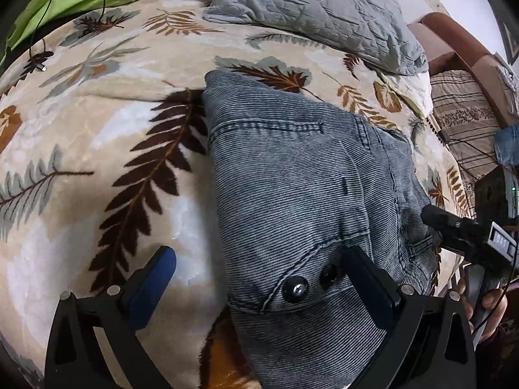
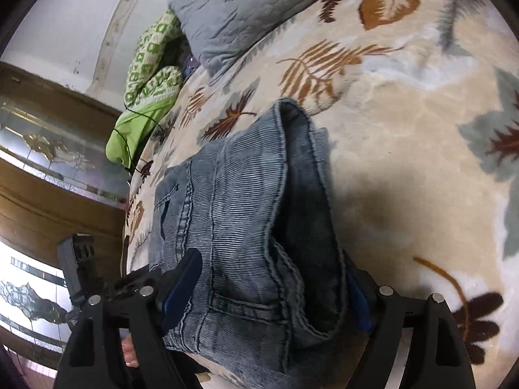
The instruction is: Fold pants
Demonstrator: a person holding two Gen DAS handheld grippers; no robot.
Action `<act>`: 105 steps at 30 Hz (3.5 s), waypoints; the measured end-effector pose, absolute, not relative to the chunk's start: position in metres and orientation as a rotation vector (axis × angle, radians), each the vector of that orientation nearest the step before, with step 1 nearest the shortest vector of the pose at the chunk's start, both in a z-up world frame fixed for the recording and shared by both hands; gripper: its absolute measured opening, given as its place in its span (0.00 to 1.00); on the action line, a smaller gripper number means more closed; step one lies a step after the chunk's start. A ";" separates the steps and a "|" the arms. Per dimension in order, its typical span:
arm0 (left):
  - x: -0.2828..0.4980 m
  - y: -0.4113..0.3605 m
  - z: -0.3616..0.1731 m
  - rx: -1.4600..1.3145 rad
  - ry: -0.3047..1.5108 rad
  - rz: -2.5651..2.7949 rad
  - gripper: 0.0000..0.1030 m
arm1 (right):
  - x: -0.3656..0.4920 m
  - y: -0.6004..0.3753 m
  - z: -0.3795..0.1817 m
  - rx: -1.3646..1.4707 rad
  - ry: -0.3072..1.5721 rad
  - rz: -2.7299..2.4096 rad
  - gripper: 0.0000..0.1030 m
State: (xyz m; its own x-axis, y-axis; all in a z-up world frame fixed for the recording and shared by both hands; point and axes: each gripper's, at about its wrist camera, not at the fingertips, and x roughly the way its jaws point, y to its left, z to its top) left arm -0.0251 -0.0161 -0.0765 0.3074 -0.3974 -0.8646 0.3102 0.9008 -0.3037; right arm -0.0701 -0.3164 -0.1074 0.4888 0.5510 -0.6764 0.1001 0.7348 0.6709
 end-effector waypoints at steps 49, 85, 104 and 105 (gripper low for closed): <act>0.020 -0.010 -0.036 -0.001 1.026 -0.356 0.61 | -0.026 -0.294 -0.097 0.677 1.059 0.272 0.60; 0.022 0.004 -0.036 -0.236 0.968 -0.622 0.23 | -0.031 -0.242 -0.054 0.399 0.826 0.303 0.28; 0.122 0.014 -0.071 -0.158 0.941 -0.252 0.64 | 0.105 -0.253 -0.089 0.446 0.920 0.172 0.48; 0.119 0.016 -0.067 -0.145 0.931 -0.239 0.66 | 0.104 -0.255 -0.085 0.458 0.916 0.175 0.48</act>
